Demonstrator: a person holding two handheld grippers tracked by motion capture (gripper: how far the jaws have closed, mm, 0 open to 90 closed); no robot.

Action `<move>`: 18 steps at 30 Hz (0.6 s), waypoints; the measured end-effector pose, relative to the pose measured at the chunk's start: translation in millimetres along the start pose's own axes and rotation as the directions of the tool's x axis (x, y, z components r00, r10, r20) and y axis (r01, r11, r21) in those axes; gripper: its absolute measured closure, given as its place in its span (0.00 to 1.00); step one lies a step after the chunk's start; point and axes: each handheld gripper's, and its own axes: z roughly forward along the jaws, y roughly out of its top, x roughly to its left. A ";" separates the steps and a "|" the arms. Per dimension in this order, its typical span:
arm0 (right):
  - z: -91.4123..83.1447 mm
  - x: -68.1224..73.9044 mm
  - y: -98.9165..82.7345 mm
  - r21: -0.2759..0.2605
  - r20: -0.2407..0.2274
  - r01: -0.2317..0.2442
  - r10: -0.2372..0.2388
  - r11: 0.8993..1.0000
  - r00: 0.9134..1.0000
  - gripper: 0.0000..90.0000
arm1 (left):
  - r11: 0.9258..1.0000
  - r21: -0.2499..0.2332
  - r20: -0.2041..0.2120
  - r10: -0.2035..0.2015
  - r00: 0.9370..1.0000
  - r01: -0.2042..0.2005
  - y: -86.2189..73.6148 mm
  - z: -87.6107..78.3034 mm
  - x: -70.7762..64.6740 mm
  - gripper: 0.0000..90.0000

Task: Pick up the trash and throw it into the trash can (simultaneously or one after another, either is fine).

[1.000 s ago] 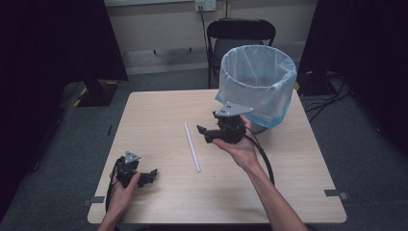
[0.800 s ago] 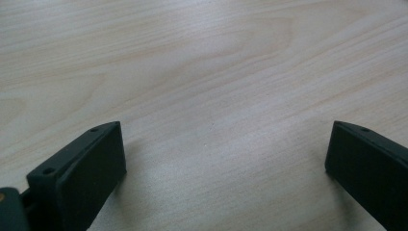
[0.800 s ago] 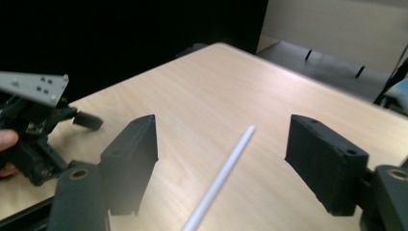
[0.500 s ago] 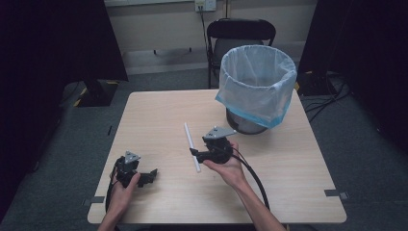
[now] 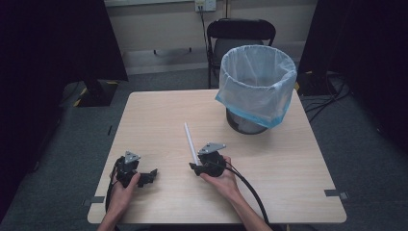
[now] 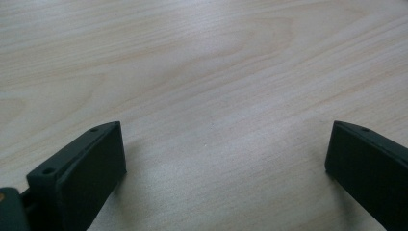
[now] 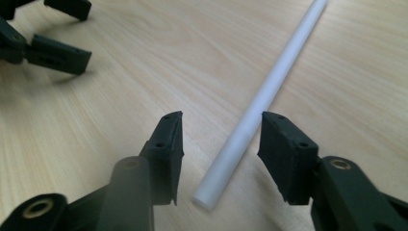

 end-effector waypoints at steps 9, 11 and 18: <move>6.4 4.3 -6.9 0.029 0.023 0.025 -0.026 0.999 0.999 0.63 | 1.000 -0.001 0.001 0.000 1.000 0.000 0.0 0.0 0.0 0.00; 7.4 5.8 -6.9 0.049 0.037 0.049 -0.051 0.998 0.998 0.67 | 1.000 0.000 0.001 0.000 1.000 0.000 0.0 0.0 0.0 0.00; 5.9 3.0 -6.2 0.063 0.054 0.064 -0.068 0.996 0.996 0.74 | 1.000 -0.001 0.000 0.000 1.000 0.000 0.0 0.0 0.0 0.00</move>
